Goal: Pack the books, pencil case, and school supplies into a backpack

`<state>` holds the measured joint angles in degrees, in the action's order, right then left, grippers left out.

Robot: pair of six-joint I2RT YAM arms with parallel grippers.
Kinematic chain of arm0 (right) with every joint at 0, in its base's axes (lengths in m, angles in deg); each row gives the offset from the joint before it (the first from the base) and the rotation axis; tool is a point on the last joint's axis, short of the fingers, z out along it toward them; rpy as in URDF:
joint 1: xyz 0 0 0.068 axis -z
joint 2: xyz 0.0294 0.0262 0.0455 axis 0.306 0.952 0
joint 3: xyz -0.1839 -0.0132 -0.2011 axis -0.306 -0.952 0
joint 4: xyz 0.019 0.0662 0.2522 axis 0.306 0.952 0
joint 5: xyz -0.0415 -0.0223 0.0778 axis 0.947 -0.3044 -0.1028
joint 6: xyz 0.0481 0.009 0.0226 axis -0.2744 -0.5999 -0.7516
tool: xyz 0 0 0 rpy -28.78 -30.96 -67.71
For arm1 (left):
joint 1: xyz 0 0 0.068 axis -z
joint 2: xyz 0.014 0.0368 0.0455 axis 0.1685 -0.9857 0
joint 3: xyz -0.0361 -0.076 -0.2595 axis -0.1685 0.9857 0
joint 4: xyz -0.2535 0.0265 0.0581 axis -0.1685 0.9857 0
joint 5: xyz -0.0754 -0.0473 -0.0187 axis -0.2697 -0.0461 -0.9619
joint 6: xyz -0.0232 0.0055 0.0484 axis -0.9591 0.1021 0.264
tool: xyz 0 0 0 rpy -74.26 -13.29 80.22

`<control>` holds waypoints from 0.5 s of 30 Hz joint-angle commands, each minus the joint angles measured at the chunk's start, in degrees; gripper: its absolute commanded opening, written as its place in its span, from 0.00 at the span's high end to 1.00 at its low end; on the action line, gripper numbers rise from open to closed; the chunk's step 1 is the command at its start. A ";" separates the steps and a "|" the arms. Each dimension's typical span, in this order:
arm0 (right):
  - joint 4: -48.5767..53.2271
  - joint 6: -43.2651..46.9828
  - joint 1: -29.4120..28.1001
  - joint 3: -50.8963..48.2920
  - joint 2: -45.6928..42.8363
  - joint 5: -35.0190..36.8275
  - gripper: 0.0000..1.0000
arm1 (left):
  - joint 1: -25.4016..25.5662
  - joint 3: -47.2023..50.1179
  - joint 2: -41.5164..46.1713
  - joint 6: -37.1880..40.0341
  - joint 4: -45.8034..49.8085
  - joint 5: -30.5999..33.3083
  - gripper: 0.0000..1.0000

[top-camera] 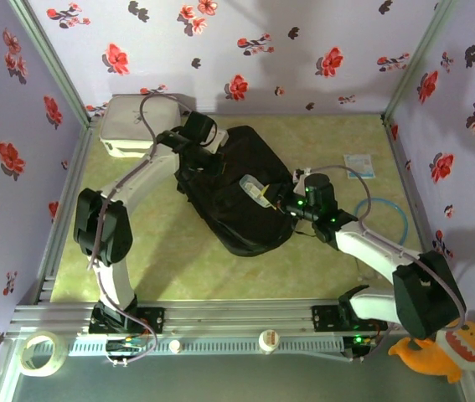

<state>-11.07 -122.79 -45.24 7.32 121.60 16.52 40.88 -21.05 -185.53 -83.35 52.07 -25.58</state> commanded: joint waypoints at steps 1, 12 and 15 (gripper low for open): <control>-6.64 -2.97 -0.44 0.36 2.36 -2.23 0.77 | 0.20 0.12 3.69 -3.08 -3.14 -5.26 1.00; -22.61 -9.80 -2.43 4.44 13.13 -3.61 0.76 | 0.00 2.03 3.53 -3.53 -3.94 -5.44 1.00; -24.22 -9.18 -2.79 7.15 18.34 -2.56 0.76 | -0.84 3.46 3.50 -4.35 -5.06 -6.07 1.00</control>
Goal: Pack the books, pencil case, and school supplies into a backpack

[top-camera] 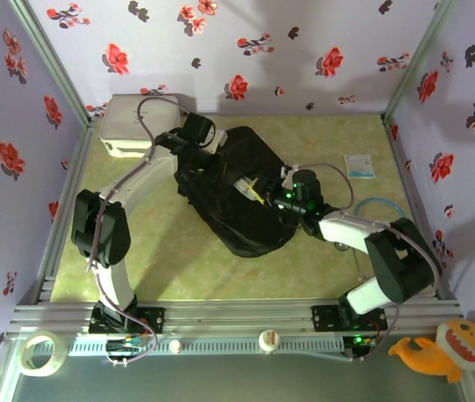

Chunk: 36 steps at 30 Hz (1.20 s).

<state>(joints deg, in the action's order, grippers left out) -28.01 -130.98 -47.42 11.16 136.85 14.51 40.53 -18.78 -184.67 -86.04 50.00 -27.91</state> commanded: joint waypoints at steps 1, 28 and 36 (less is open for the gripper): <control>-8.85 -0.80 -0.63 4.32 5.42 -0.40 0.76 | -1.25 2.05 2.75 -2.01 -3.85 -5.15 1.00; 7.54 2.90 -2.28 2.83 4.14 4.69 0.65 | -7.01 7.43 0.59 -5.42 -8.02 -10.40 1.00; 9.49 4.75 -2.54 12.07 12.23 4.87 0.86 | -6.93 7.52 0.85 -5.51 -7.85 -11.17 1.00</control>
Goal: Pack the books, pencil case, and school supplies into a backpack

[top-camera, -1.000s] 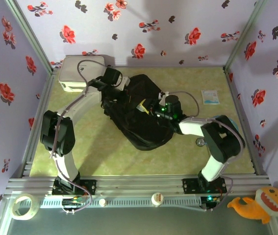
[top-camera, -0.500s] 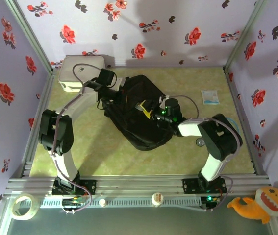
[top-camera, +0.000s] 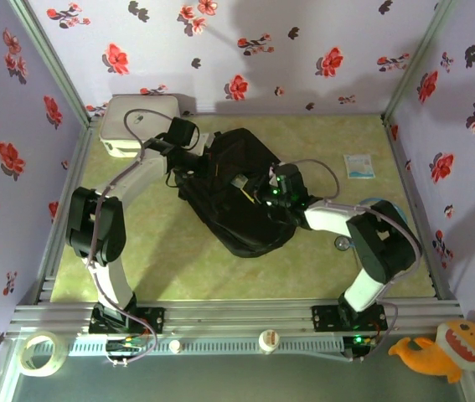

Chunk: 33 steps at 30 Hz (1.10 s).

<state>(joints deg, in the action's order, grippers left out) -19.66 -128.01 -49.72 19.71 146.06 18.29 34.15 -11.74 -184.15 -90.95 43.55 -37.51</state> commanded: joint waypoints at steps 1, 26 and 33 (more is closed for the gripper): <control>1.03 1.95 -0.27 5.30 4.67 1.05 0.87 | -0.62 0.49 0.31 -0.59 -1.33 -1.66 1.00; 41.03 29.35 -4.69 9.96 -13.36 17.31 0.57 | -5.13 15.26 19.02 -14.87 -8.28 6.32 0.41; 40.95 32.83 -6.60 17.47 -4.29 16.52 0.67 | -7.19 30.58 28.26 -24.97 -15.42 5.21 0.40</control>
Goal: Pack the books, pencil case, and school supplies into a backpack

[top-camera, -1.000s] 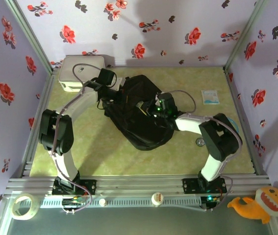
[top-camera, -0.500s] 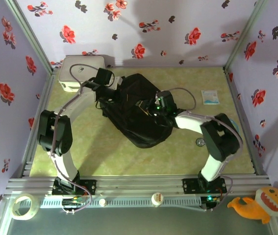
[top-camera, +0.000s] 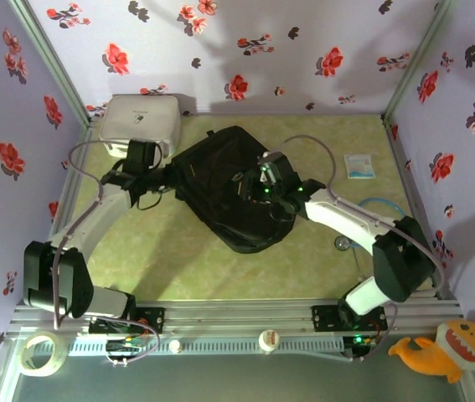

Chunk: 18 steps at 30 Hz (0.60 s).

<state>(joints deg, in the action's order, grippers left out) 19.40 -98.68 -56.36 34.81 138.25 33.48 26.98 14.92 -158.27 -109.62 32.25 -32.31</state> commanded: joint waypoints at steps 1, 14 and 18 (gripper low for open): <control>1.12 3.60 0.13 3.55 5.32 0.80 0.69 | -0.01 5.91 3.34 -7.93 -5.45 -0.77 0.41; -15.16 -3.94 7.26 8.91 17.96 -8.40 0.79 | 0.37 18.21 6.87 -15.48 -13.23 -4.10 0.42; -16.48 -7.59 8.74 9.41 19.06 -6.06 0.76 | 0.66 19.24 6.91 -16.18 -14.31 -4.30 0.42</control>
<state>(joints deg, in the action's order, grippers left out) 8.25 -102.48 -48.63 42.11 156.29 25.50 27.11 33.07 -152.54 -124.26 20.34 -35.46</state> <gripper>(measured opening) 0.242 0.583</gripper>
